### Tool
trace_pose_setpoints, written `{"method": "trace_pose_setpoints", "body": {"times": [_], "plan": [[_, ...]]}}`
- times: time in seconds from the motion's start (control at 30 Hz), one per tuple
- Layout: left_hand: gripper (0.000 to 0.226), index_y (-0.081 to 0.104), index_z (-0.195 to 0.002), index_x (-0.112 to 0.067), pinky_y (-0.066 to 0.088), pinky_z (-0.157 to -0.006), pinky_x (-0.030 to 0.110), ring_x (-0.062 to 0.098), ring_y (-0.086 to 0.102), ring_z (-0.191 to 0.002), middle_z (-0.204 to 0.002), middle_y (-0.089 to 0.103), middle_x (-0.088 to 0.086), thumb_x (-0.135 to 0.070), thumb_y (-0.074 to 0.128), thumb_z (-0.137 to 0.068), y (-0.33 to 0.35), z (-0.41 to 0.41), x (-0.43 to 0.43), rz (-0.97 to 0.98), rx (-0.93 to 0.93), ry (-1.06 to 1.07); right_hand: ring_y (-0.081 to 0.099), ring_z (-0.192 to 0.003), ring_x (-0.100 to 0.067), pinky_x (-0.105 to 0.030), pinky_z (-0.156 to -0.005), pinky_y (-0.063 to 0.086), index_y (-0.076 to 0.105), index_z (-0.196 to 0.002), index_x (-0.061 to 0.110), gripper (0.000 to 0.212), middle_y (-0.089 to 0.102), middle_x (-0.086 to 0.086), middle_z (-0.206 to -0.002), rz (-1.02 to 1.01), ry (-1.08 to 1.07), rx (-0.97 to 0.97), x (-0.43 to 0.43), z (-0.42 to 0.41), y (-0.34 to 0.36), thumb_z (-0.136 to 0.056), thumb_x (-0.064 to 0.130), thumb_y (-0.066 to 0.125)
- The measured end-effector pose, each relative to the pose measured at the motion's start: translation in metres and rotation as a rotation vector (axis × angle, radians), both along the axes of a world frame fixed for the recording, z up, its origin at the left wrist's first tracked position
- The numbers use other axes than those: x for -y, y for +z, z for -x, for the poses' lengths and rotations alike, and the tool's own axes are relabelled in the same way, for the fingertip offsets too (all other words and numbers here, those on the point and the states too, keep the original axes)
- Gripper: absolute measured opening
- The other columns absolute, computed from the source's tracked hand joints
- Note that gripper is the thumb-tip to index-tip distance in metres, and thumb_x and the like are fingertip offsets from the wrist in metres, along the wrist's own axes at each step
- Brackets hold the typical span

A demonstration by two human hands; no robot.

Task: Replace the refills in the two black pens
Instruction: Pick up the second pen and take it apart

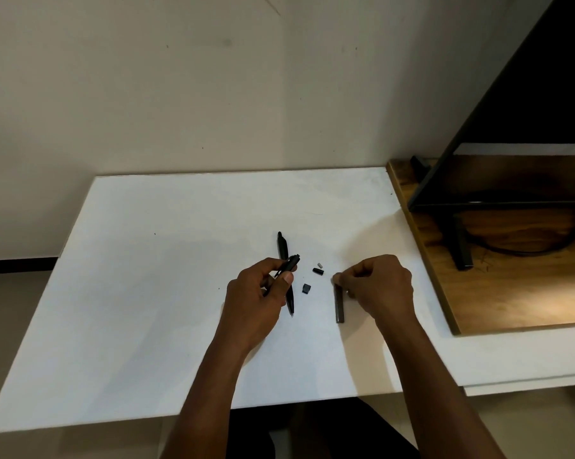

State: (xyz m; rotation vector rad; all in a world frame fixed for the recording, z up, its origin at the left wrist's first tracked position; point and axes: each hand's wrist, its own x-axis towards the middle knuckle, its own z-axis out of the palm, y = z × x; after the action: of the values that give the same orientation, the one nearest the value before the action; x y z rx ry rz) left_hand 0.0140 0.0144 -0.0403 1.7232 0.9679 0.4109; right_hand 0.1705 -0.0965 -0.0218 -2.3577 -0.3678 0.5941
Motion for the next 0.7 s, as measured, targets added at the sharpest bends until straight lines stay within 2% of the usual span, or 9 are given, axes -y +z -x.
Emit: {"method": "trace_pose_setpoints", "body": {"times": [0.1, 0.17, 0.3, 0.4, 0.53, 0.63, 0.7], "plan": [[0.017, 0.072, -0.108, -0.031, 0.050, -0.064, 0.022, -0.001, 0.061, -0.056, -0.062, 0.064, -0.006, -0.031, 0.061, -0.096, 0.0004, 0.0010, 0.0000, 0.001, -0.001, 0.005, 0.069, -0.068, -0.020, -0.037, -0.069, 0.058, 0.078, -0.070, 0.013, 0.017, 0.073, -0.001, -0.066, -0.004, 0.010, -0.015, 0.0009, 0.0012, 0.0018, -0.075, 0.027, 0.086], [0.017, 0.072, -0.109, -0.029, 0.050, -0.064, 0.023, -0.001, 0.061, -0.056, -0.062, 0.064, -0.006, -0.031, 0.061, -0.096, 0.0009, 0.0010, -0.0002, 0.002, -0.002, 0.006, 0.066, -0.060, -0.015, -0.030, -0.060, 0.054, 0.077, -0.068, 0.014, 0.018, 0.072, 0.001, -0.063, -0.001, 0.019, -0.012, 0.0003, 0.0026, 0.0021, -0.071, 0.027, 0.089], [0.017, 0.072, -0.109, -0.028, 0.045, -0.058, 0.009, -0.004, 0.062, -0.055, -0.061, 0.063, -0.007, -0.030, 0.061, -0.097, 0.0028, 0.0002, 0.0002, -0.005, -0.003, 0.002, 0.058, -0.052, -0.005, -0.019, -0.048, 0.037, 0.076, -0.065, 0.017, 0.014, 0.069, 0.007, -0.060, 0.039, 0.016, -0.003, -0.0022, 0.0057, 0.0017, -0.071, 0.023, 0.087], [0.018, 0.072, -0.110, -0.028, 0.043, -0.057, 0.004, -0.006, 0.063, -0.056, -0.062, 0.063, -0.008, -0.030, 0.061, -0.096, 0.0039, -0.0003, 0.0009, 0.002, -0.003, 0.003, 0.057, -0.055, -0.004, -0.020, -0.048, 0.034, 0.076, -0.065, 0.014, 0.010, 0.068, 0.007, -0.061, 0.065, 0.012, 0.013, -0.0040, 0.0070, 0.0004, -0.069, 0.021, 0.083], [0.018, 0.072, -0.109, -0.030, 0.044, -0.058, 0.008, -0.006, 0.064, -0.059, -0.063, 0.064, -0.009, -0.032, 0.061, -0.096, 0.0053, -0.0007, 0.0012, 0.019, -0.009, 0.007, 0.058, -0.059, -0.004, -0.021, -0.050, 0.038, 0.075, -0.064, 0.016, 0.010, 0.068, 0.009, -0.060, 0.036, 0.023, 0.019, -0.0040, 0.0050, 0.0001, -0.069, 0.022, 0.082], [0.017, 0.072, -0.109, -0.031, 0.046, -0.062, 0.016, -0.004, 0.065, -0.060, -0.063, 0.065, -0.008, -0.033, 0.061, -0.096, 0.0069, -0.0008, 0.0017, 0.032, -0.005, 0.009, 0.063, -0.066, -0.009, -0.025, -0.057, 0.049, 0.078, -0.068, 0.019, 0.007, 0.071, 0.008, -0.065, -0.039, 0.032, 0.003, -0.0034, 0.0027, 0.0023, -0.070, 0.024, 0.083], [0.016, 0.072, -0.107, -0.035, 0.045, -0.063, 0.012, -0.004, 0.065, -0.066, -0.065, 0.066, -0.008, -0.037, 0.062, -0.095, 0.0081, -0.0020, 0.0026, 0.040, 0.000, 0.007, 0.069, -0.068, -0.014, -0.031, -0.063, 0.057, 0.081, -0.072, 0.019, 0.003, 0.075, 0.004, -0.068, -0.158, 0.031, -0.050, -0.0049, 0.0032, 0.0050, -0.072, 0.021, 0.082]]}}
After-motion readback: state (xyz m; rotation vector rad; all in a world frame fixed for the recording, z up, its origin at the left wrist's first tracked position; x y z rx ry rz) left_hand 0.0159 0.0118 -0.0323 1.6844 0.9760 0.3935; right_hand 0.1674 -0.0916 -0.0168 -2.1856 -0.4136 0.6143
